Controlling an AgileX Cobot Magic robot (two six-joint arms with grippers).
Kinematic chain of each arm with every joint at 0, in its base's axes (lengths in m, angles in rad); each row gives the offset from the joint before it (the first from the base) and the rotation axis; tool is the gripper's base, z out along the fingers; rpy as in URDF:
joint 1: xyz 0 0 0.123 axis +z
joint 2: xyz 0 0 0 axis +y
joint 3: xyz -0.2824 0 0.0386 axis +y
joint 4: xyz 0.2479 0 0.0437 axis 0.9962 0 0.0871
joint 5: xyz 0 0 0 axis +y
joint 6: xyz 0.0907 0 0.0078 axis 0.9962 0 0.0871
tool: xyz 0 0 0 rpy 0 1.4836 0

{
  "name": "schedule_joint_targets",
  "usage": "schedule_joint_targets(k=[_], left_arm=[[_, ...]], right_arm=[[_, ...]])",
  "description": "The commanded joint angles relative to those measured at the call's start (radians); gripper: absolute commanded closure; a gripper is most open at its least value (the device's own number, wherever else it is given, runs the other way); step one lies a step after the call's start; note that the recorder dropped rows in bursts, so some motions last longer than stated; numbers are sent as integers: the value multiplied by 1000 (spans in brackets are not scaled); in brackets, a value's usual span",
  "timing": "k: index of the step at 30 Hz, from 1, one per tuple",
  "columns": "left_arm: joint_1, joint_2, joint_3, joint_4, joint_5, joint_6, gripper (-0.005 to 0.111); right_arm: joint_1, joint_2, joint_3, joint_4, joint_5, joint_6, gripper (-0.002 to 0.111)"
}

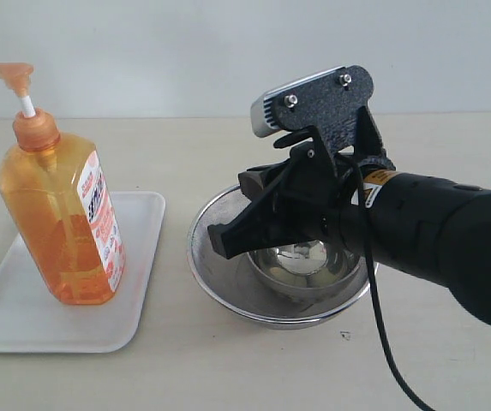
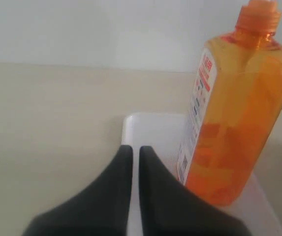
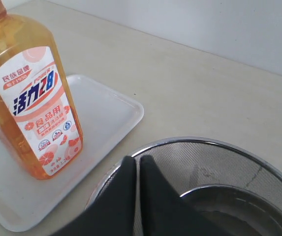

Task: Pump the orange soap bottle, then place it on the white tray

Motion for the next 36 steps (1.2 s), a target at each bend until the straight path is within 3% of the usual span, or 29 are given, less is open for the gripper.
schedule_joint_targets(k=[1,36], left_arm=[[-6,-1,4,12,15,18,102],[-6,-1,4,12,15,6,102]], right_arm=[[-2,-8,2,-2,-1,-2,108],[-2,-8,2,-2,-5,-3,108]])
